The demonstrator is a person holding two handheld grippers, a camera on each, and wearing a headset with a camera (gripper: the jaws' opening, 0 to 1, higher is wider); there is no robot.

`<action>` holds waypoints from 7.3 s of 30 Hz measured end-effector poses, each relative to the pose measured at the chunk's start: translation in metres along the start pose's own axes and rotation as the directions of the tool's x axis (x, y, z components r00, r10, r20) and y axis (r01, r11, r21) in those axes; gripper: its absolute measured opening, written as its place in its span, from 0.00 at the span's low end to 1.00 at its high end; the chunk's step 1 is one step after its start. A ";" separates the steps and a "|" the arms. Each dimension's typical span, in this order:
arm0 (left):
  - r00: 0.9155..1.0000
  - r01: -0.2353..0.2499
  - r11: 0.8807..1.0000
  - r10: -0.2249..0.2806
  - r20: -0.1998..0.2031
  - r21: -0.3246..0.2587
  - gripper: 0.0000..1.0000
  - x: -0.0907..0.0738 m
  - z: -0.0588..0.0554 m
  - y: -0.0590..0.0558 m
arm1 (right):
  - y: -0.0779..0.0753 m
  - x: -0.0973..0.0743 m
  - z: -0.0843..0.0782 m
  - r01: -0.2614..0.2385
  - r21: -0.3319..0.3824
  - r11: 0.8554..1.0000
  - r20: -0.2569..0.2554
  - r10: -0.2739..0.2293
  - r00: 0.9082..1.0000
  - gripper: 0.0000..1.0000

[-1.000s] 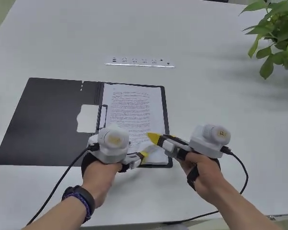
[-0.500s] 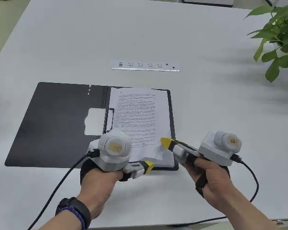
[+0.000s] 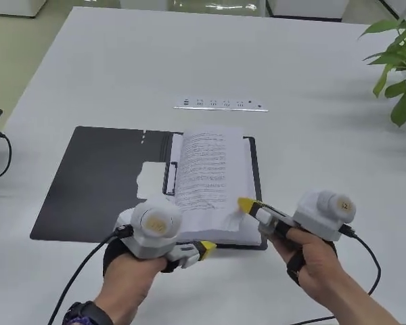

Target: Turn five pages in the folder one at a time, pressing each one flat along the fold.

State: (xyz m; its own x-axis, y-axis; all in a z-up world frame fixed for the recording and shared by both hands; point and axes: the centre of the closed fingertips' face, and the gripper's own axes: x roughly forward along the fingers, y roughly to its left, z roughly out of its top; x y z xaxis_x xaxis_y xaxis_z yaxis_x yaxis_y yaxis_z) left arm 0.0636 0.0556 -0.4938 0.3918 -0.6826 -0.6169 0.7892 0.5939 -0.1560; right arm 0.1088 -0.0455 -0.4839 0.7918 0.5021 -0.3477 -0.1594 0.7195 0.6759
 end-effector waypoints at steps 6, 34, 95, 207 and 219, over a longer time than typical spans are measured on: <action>1.000 -0.019 1.000 0.019 0.005 0.011 0.58 -0.012 0.000 0.005 | 0.007 0.003 0.007 -0.007 0.025 1.000 0.028 0.006 1.000 0.01; 0.993 -0.113 0.994 0.113 0.039 0.003 0.60 -0.076 -0.028 0.052 | 0.093 0.065 -0.030 -0.106 0.078 0.991 -0.029 0.109 0.994 0.00; 0.970 -0.233 0.970 0.237 0.052 -0.071 0.63 -0.159 -0.051 0.116 | 0.149 0.186 -0.123 -0.125 0.111 0.986 -0.257 0.150 0.955 0.00; 0.957 -0.266 0.948 0.238 -0.165 -0.176 0.00 -0.069 -0.104 0.172 | 0.064 0.121 -0.060 -0.104 -0.037 0.994 -0.200 0.095 0.975 0.05; 0.954 -0.273 0.946 0.243 -0.177 -0.175 0.00 -0.068 -0.105 0.174 | 0.055 0.142 -0.050 -0.103 -0.027 0.994 -0.191 0.096 0.977 0.00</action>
State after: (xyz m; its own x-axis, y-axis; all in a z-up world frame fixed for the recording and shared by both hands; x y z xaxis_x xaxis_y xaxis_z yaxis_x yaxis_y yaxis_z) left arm 0.1243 0.2499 -0.5599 0.4814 -0.4313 -0.7630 0.5569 0.8228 -0.1138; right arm 0.1833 0.0896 -0.5283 0.6455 0.6514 -0.3987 -0.2566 0.6766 0.6902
